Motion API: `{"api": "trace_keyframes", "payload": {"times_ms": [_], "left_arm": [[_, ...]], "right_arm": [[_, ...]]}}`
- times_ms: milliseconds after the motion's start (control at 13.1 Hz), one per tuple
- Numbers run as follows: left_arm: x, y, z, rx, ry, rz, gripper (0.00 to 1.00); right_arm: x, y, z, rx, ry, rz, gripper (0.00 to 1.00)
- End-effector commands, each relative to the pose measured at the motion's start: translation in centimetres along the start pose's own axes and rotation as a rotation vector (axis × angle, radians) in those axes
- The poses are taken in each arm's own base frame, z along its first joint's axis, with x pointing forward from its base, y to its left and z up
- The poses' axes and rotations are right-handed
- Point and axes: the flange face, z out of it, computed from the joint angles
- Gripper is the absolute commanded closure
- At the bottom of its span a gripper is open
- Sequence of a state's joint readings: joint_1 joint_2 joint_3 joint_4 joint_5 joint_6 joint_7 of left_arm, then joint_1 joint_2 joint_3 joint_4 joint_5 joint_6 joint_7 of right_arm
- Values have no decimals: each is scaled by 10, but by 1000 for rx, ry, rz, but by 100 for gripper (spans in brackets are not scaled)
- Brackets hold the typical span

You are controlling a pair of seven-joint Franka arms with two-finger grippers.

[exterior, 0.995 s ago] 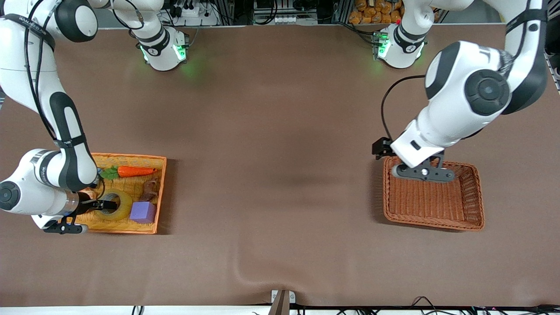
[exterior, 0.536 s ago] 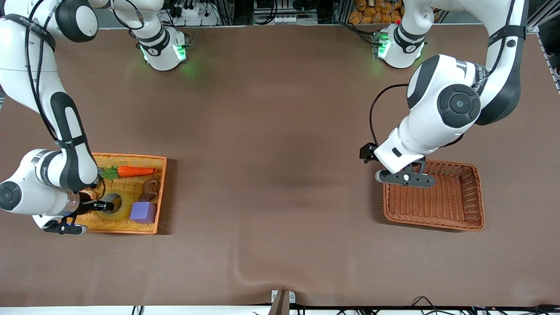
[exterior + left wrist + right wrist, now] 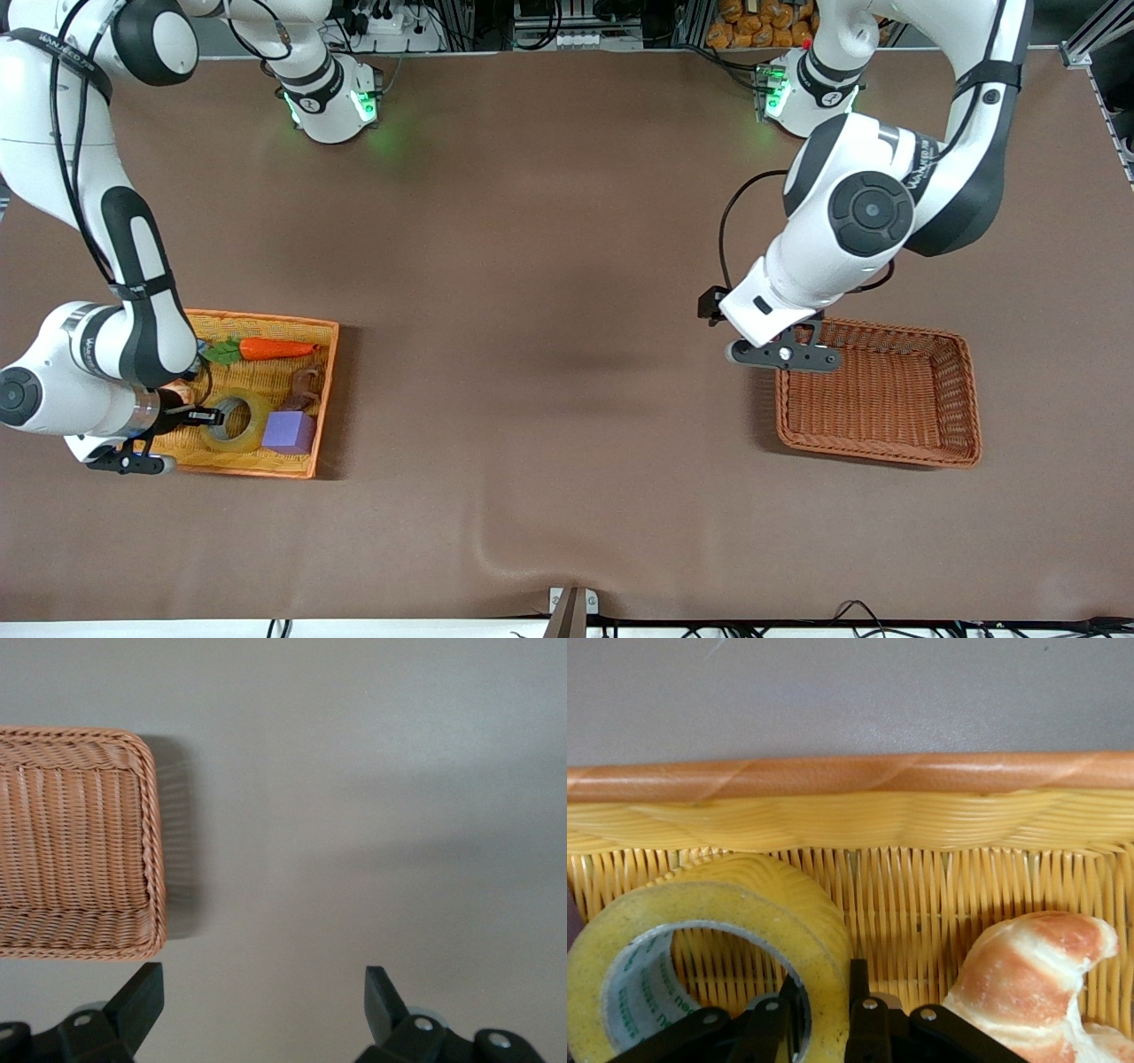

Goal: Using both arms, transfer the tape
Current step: 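Close the right gripper on the tape roll while the left gripper moves inward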

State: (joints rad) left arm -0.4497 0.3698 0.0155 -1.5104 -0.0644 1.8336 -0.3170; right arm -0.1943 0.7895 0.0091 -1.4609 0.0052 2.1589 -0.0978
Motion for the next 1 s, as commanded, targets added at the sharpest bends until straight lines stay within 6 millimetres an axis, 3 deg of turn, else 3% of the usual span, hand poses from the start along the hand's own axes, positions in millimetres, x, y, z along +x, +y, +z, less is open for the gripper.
{"api": "trace_keyframes", "payload": {"times_ms": [0,230,383,459,613,919], "left_arm": [[-9,21,5,-3,1,-48,0],[-7,20,2,-4,6,-73,0],[-8,18,1,-4,7,-74,0],[-6,16,0,-5,9,-78,0],[-4,9,-4,-8,17,-81,0],[-3,0,-15,-11,34,-93,0]], "right_arm": [[7,-2,-20,8,29,17,100],[13,-4,-48,-4,-24,4,100],[13,-1,-53,-4,-33,7,100],[12,-6,-56,-4,-45,1,100],[14,-38,-70,-14,-71,-8,100],[12,-53,-90,-20,-120,20,100]]}}
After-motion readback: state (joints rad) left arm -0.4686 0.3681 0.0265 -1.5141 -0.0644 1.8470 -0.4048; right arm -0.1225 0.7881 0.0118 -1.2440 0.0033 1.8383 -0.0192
